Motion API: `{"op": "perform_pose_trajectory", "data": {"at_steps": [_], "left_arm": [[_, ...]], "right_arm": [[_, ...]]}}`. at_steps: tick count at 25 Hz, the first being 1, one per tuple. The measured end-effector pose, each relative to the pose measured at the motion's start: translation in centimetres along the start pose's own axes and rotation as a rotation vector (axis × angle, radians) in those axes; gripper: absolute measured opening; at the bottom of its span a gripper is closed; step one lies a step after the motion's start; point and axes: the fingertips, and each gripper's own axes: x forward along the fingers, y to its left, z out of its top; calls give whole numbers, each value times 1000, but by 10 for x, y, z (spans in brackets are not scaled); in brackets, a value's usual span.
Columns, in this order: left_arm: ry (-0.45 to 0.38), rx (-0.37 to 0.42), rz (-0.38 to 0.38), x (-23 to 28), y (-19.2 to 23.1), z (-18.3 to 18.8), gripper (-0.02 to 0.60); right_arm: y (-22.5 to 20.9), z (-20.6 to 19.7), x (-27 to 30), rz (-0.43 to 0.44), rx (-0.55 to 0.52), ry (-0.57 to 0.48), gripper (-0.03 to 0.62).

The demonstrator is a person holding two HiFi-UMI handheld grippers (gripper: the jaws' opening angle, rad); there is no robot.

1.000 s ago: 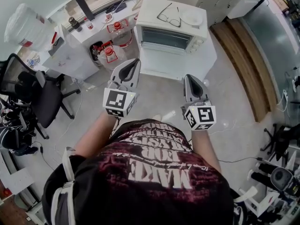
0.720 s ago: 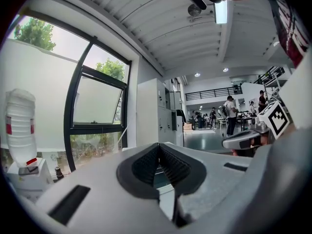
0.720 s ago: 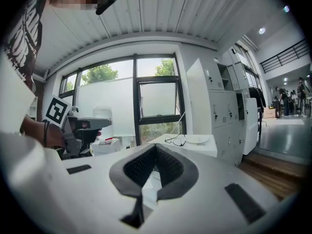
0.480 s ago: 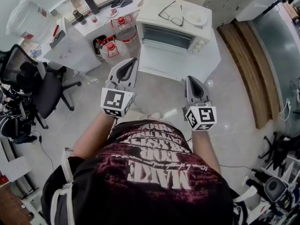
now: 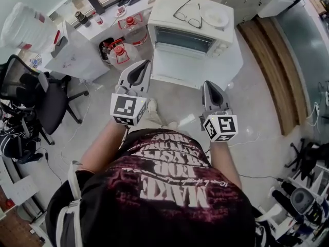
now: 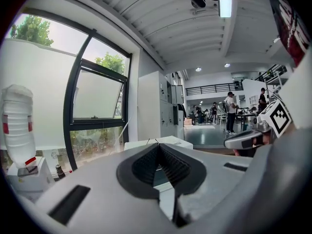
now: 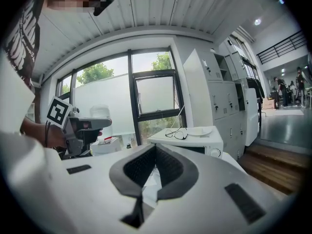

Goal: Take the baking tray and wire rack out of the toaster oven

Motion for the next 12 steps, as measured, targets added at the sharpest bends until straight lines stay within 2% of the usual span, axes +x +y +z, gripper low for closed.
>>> {"op": "perform_pose_trajectory", "data": {"at_steps": [6,12], "left_arm": [[-10,2,-53,26,10,9,6],[-12,7,-74,48,30,13,6]], "right_arm": [[-7,9,21,-42,7,-3,3],[-9,19,45,-62,1,-11,3]]}}
